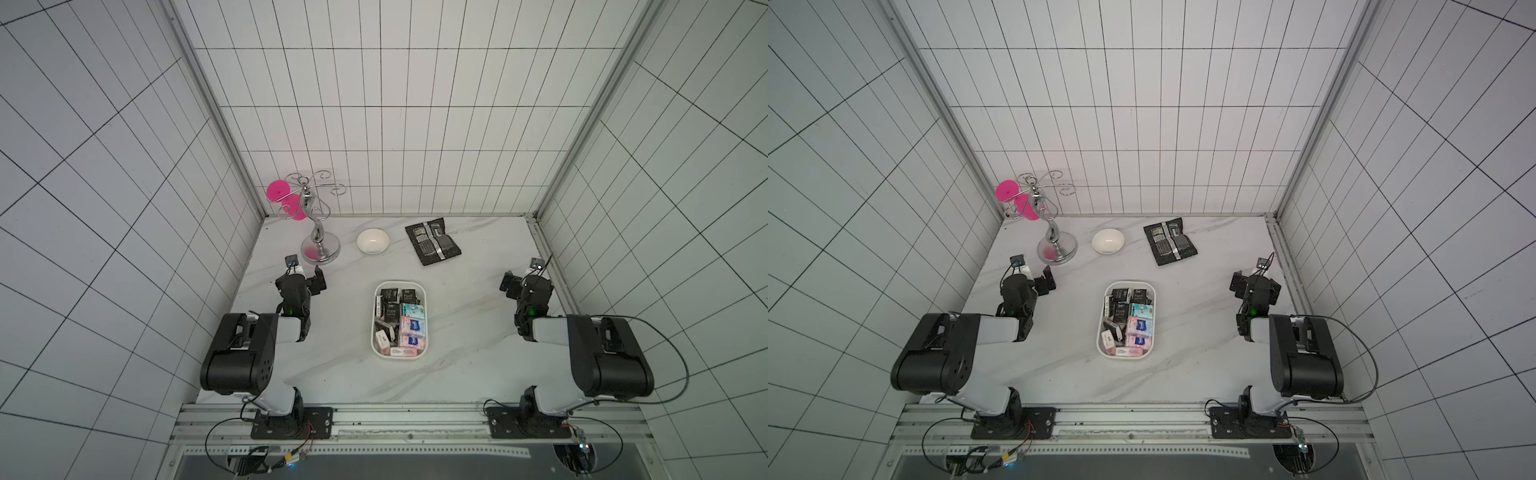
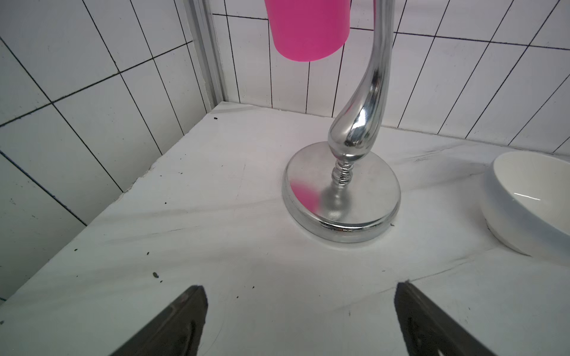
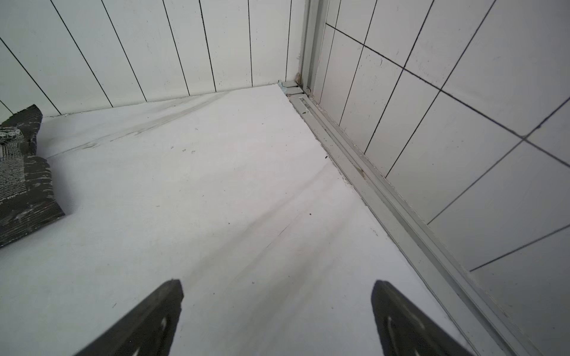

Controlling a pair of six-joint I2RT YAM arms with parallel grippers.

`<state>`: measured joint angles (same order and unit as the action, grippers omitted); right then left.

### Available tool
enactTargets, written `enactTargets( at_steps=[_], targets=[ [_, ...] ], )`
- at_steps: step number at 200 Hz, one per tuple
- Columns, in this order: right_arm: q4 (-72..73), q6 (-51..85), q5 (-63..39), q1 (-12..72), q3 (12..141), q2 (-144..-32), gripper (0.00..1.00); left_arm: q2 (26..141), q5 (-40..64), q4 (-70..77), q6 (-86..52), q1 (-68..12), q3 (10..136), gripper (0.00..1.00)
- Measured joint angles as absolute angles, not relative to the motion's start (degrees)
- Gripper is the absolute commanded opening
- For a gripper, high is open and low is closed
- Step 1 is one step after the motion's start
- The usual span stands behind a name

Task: Take the pocket tissues out of the storage box
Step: Pick up the pocket tissues from the storage box.

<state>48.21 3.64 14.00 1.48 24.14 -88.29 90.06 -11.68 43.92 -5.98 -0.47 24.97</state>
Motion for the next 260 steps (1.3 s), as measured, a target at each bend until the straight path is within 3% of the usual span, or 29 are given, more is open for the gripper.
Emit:
enactTargets(
  at_steps=[213, 260],
  targets=[
    [48.21, 3.60, 13.93, 1.48, 24.14, -88.29, 0.99, 89.91, -10.28, 43.70, -6.79, 0.86, 24.97, 0.99],
    [32.62, 2.50, 12.69, 2.44, 30.65, -84.25, 0.99, 81.58, -17.82, 33.17, -7.57, -0.99, 28.64, 0.98]
  ],
)
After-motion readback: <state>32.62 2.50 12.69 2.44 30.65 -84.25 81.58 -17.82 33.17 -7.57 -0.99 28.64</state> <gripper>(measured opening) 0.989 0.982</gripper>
